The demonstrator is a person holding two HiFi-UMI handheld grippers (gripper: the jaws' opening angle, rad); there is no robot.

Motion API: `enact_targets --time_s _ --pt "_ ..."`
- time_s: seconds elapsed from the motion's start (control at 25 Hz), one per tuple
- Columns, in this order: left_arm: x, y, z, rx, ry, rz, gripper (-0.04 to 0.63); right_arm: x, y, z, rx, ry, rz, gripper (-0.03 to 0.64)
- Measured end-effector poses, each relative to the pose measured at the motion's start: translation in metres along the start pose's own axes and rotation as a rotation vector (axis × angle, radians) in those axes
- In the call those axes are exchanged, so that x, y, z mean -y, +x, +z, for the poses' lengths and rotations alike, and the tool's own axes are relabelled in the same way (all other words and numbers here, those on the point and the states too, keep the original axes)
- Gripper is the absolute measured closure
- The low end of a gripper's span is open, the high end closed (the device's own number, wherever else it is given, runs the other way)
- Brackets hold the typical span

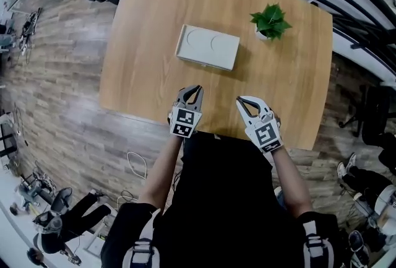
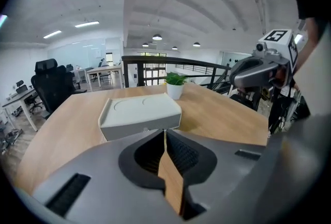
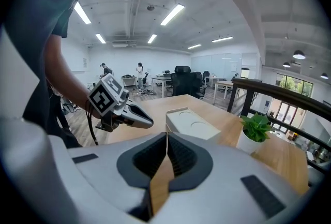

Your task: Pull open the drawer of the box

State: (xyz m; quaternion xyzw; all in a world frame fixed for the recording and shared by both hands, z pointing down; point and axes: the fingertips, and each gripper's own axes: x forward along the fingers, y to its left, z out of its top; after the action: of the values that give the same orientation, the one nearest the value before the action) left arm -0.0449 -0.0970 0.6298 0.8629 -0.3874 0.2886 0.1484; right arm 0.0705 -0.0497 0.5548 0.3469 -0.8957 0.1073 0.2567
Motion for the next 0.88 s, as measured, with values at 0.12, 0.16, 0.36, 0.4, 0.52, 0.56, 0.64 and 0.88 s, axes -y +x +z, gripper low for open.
enact_targets --time_s 0.12,0.16,0.36,0.4,0.52,0.56,0.64,0.88 --pt "-0.008 0.015 -0.013 -0.035 -0.003 -0.008 0.571 0.000 0.004 -0.002 -0.017 0.009 -0.002 0.592" --pt "-0.012 0.019 -0.016 -0.043 -0.010 -0.009 0.571 0.000 0.006 -0.003 -0.021 0.013 0.000 0.592" --pt "-0.023 0.041 -0.020 -0.057 -0.079 -0.036 0.529 0.002 0.015 -0.006 -0.040 0.019 0.015 0.592" --pt "-0.024 0.045 -0.022 -0.065 -0.089 -0.041 0.505 0.002 0.017 -0.006 -0.044 0.019 0.018 0.592" --pt "-0.030 0.055 -0.026 -0.088 -0.094 -0.037 0.503 0.001 0.023 -0.006 -0.054 0.015 0.030 0.592" --pt "-0.033 0.059 -0.027 -0.094 -0.096 -0.034 0.503 0.001 0.024 -0.006 -0.056 0.014 0.032 0.592" --pt "-0.038 0.067 -0.029 -0.106 -0.105 -0.028 0.502 0.002 0.027 -0.006 -0.060 0.015 0.034 0.592" --pt "-0.047 0.086 -0.033 -0.124 -0.151 -0.039 0.491 0.003 0.031 -0.011 -0.080 0.023 0.037 0.592"
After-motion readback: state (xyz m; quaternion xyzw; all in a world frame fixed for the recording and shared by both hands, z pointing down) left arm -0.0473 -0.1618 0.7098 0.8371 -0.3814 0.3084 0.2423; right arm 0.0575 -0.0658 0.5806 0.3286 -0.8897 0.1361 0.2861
